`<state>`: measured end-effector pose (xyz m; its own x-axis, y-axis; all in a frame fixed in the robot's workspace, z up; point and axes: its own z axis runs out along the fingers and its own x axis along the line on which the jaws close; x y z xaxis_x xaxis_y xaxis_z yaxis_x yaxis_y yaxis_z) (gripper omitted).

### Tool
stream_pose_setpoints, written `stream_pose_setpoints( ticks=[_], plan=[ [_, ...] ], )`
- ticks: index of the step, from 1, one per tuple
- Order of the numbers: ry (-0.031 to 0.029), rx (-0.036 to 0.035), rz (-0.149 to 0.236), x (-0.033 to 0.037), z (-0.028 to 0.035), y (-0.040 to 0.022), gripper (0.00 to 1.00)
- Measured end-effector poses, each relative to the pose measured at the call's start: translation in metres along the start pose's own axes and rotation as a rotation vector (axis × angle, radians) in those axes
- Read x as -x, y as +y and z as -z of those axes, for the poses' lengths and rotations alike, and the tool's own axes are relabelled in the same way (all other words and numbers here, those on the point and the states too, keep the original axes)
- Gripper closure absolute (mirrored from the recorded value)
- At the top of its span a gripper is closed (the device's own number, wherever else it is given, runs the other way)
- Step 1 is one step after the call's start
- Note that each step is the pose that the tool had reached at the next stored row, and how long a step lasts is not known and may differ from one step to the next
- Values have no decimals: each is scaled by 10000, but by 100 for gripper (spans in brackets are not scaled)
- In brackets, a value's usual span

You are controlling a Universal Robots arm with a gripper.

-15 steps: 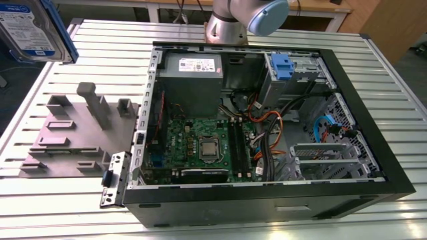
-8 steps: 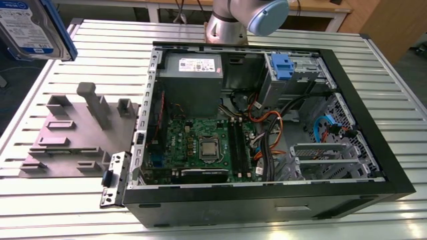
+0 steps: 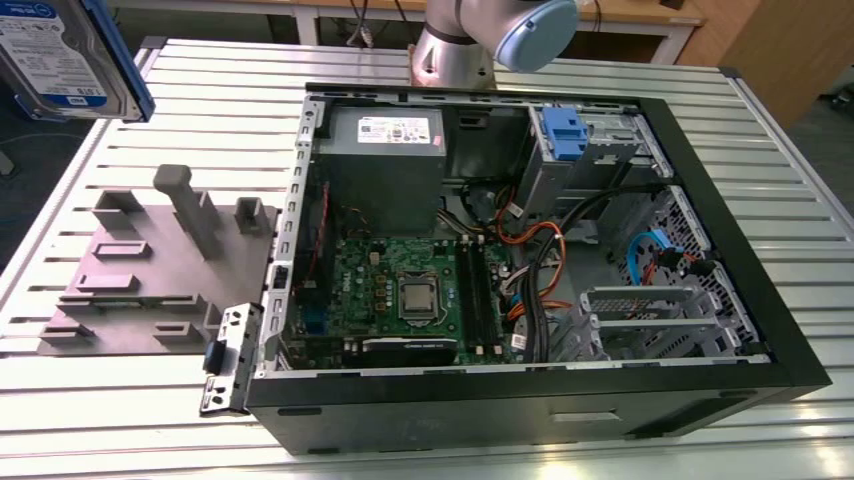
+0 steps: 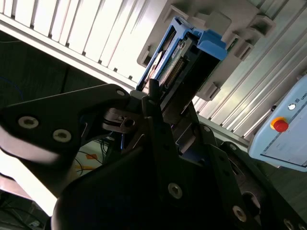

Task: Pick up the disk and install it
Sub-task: 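Pick up the disk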

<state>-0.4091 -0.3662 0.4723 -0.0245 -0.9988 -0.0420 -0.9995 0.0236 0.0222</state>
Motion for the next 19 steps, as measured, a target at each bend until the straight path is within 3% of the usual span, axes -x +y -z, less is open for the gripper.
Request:
stream_pose_setpoints(
  ticks=[19],
  plan=[
    [-1,-1,0,6,134,3,65]
  ],
)
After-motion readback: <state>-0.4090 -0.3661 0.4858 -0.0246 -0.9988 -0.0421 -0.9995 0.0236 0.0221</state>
